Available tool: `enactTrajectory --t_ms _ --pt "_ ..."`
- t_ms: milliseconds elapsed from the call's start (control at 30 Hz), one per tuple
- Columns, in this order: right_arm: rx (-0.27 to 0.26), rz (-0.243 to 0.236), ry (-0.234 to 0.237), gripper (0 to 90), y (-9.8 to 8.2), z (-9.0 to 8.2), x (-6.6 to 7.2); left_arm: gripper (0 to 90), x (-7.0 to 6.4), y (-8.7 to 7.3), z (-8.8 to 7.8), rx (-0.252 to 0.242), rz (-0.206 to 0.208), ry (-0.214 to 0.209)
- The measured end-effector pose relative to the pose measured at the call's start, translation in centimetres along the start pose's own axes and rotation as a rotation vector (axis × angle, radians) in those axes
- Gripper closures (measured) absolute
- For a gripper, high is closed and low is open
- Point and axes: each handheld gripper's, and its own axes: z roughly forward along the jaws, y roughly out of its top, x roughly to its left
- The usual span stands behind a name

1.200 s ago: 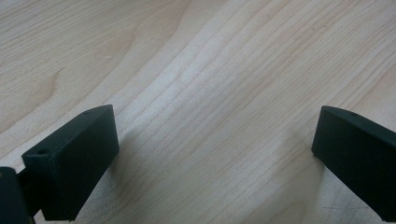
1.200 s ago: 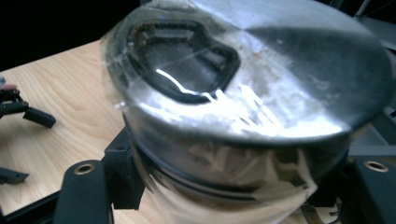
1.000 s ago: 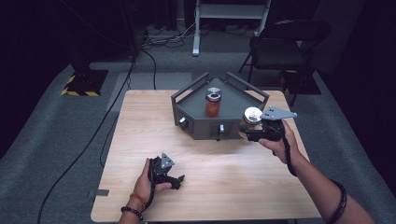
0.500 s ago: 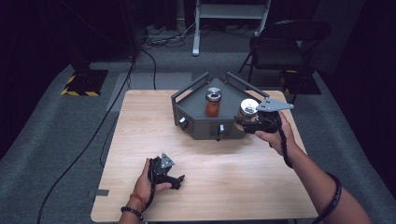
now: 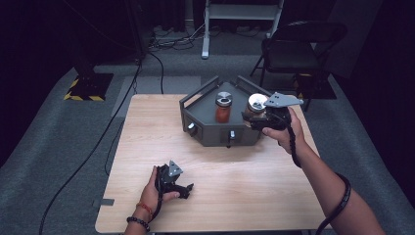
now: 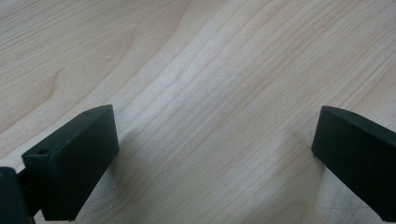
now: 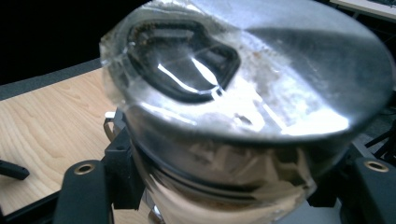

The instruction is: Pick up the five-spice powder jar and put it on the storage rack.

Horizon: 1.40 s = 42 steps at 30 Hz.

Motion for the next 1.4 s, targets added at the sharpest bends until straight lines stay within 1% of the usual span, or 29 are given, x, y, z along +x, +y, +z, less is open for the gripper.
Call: enactTrajectory --t_ms 200,267,400,633,733,1067,1400 --pt "0.0 0.009 -0.012 30.8 0.5 0.7 -0.2 0.4 0.0 0.0 0.0 -0.001 -0.002 0.001" --pt "-0.001 0.009 -0.023 30.8 0.6 1.0 -0.3 0.4 -0.1 0.0 0.0 0.0 -0.004 0.002" --pt "-0.012 0.026 -0.026 30.8 0.8 1.6 -0.8 0.4 -0.1 0.0 0.0 0.0 -0.004 0.002" --pt "-0.01 0.04 -0.044 30.8 1.0 3.1 -1.3 0.4 -0.1 0.0 0.0 0.0 -0.004 0.003" --pt "-0.011 0.049 -0.047 30.8 0.8 3.8 -1.6 0.4 -0.1 0.0 0.0 0.0 -0.004 0.003" --pt "0.013 0.07 -0.062 30.8 0.2 5.9 -2.2 0.4 -0.1 -0.1 0.0 -0.002 -0.004 0.002" --pt "0.041 0.082 -0.067 30.8 -0.5 7.2 -2.4 0.3 -0.1 -0.1 0.0 -0.002 -0.003 0.0"
